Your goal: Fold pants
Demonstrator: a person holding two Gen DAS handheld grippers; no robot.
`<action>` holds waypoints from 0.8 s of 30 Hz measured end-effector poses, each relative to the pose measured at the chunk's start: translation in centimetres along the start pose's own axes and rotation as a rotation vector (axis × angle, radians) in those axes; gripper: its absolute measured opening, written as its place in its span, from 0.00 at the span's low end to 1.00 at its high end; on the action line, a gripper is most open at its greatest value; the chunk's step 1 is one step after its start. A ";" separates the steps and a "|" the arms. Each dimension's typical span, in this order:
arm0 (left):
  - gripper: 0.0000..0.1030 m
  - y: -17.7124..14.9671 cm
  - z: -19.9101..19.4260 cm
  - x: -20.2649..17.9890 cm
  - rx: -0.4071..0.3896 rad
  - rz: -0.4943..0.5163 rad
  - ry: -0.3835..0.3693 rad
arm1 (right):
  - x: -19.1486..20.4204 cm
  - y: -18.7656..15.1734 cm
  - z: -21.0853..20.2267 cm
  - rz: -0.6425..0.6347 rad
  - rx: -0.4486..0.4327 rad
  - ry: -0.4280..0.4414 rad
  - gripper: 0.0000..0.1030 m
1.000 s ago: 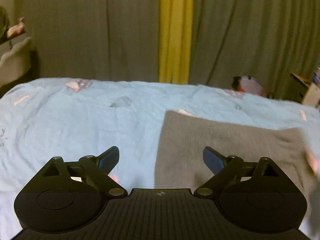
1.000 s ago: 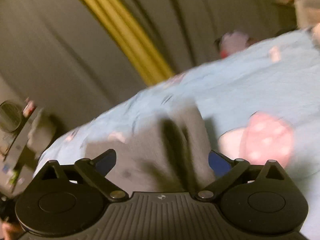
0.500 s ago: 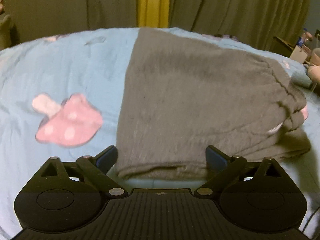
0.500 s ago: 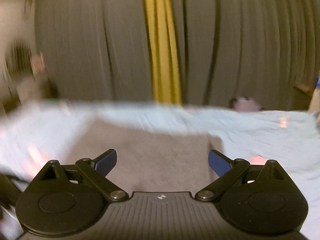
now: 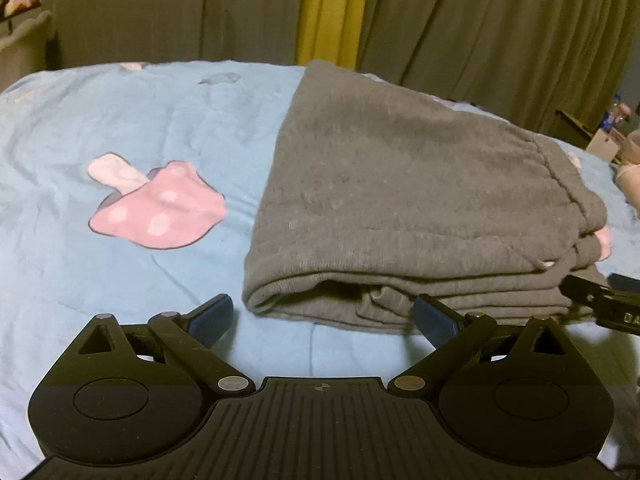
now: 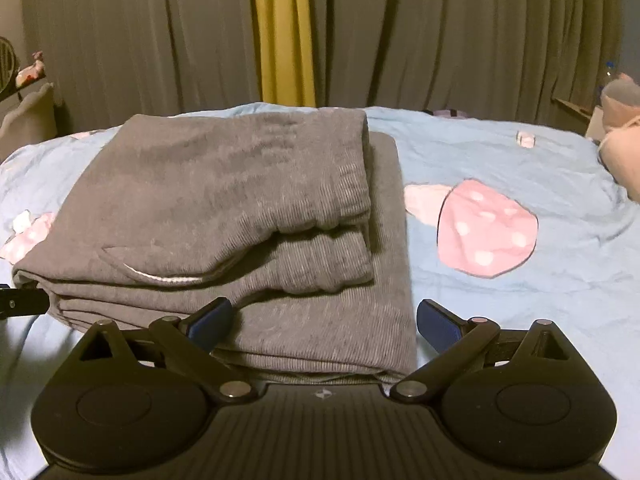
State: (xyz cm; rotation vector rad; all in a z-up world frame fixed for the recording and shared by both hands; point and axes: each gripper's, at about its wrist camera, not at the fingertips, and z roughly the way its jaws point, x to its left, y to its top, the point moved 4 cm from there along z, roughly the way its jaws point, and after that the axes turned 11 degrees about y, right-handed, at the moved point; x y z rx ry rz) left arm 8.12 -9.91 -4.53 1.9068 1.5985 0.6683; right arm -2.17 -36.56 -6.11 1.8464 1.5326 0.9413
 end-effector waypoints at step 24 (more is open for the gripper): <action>0.98 -1.1 -0.5 3.8 0.053 -0.159 0.150 | -2.7 -1.7 2.1 0.195 0.015 0.111 0.96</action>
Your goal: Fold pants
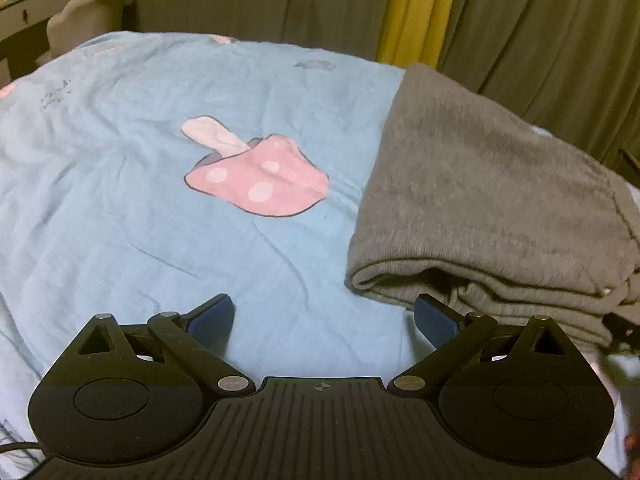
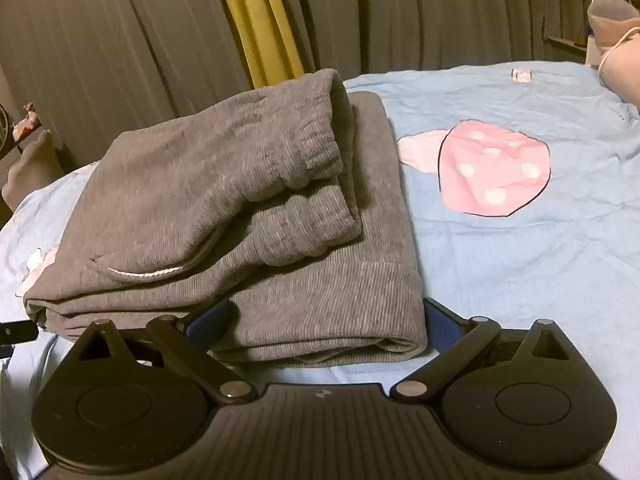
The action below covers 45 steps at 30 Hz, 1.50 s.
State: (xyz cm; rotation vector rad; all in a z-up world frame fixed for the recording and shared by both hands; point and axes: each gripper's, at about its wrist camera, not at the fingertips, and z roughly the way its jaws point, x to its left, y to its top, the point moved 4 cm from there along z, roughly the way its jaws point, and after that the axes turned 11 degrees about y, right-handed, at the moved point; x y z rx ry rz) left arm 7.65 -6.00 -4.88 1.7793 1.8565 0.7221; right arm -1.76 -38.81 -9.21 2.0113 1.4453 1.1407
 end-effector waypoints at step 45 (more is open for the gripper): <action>0.98 -0.9 0.4 -1.2 0.011 0.090 0.019 | 3.4 -2.3 -4.7 -0.072 0.167 -0.068 0.96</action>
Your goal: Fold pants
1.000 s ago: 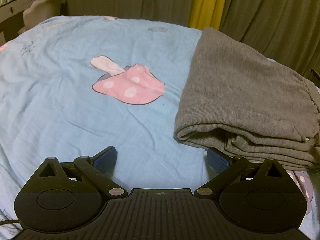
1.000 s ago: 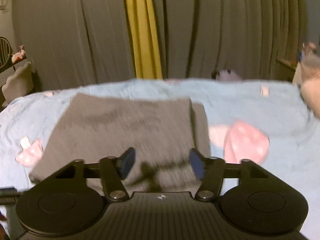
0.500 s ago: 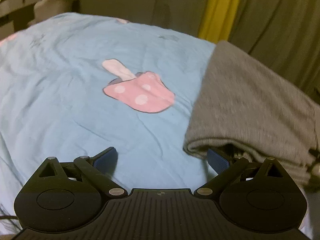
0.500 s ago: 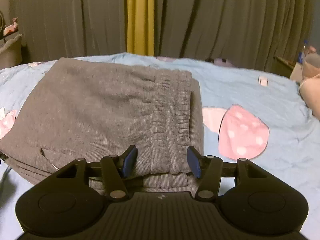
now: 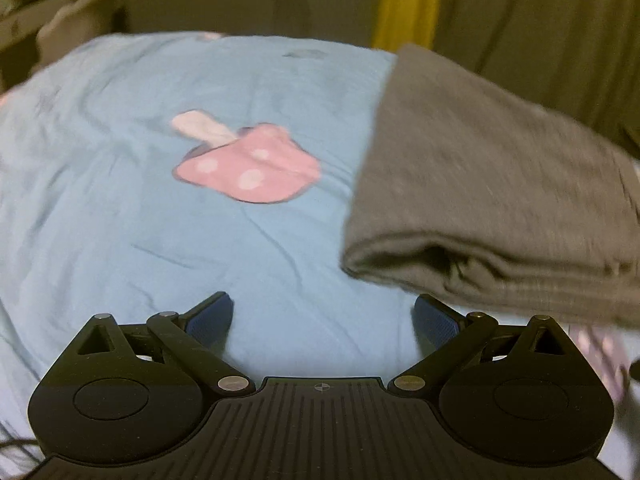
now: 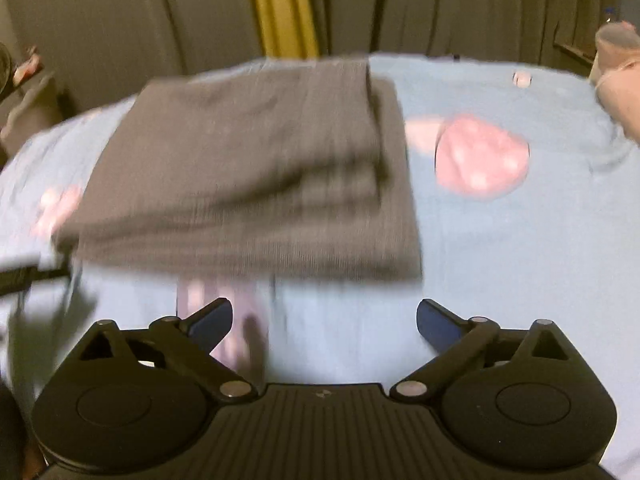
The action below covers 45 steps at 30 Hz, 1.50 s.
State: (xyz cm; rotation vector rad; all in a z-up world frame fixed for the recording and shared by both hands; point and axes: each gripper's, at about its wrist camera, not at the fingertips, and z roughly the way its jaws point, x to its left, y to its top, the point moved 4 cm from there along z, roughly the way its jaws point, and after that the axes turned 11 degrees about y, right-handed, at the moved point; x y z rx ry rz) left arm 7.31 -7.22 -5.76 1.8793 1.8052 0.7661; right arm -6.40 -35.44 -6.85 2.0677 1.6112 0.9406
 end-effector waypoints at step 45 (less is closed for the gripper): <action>0.99 6.0 -14.2 -5.8 0.112 0.321 -0.004 | 7.8 9.8 -9.6 0.039 0.195 -0.186 0.96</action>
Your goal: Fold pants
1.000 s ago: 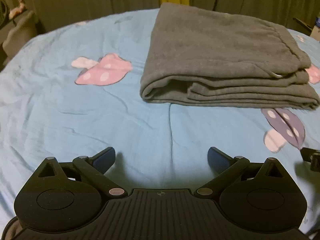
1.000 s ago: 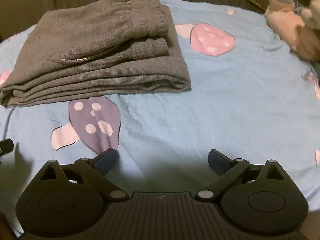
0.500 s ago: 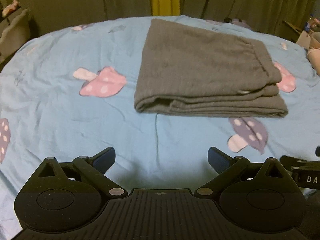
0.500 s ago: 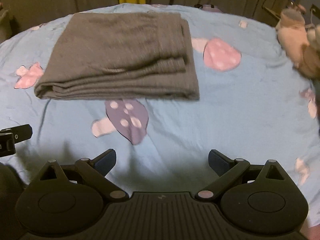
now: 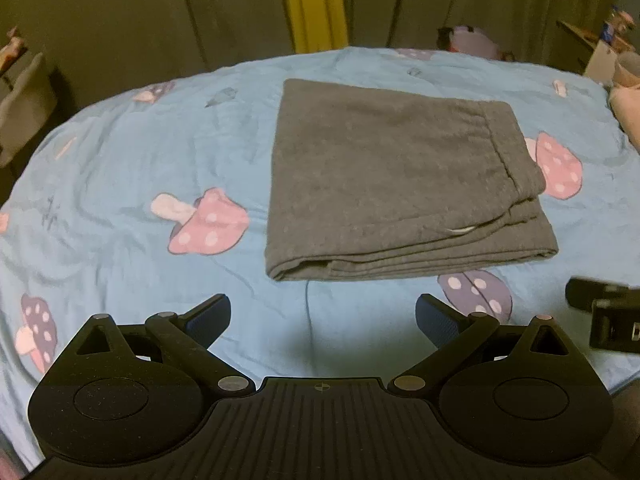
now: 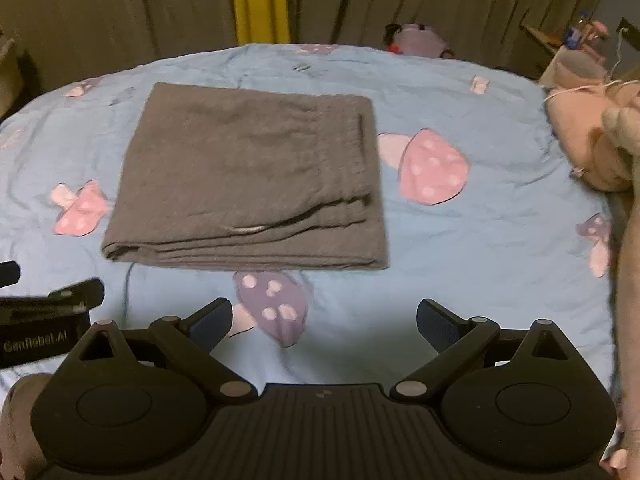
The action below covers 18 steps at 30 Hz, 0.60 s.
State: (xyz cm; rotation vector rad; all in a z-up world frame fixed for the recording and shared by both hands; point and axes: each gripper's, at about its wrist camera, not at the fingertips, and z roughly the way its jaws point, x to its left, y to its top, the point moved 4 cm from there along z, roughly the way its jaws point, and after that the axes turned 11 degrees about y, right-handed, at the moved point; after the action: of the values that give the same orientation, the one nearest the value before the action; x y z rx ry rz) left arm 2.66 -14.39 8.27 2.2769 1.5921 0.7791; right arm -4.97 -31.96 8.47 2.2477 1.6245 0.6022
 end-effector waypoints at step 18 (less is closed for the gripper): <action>0.99 0.3 0.8 -0.4 0.027 0.003 -0.007 | -0.1 0.6 0.6 -0.008 0.021 -0.007 0.96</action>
State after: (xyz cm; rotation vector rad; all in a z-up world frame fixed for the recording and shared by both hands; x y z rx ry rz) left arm 3.23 -14.76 7.69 2.2988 1.6055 0.7547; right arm -4.20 -32.22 8.19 2.2547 1.6424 0.5775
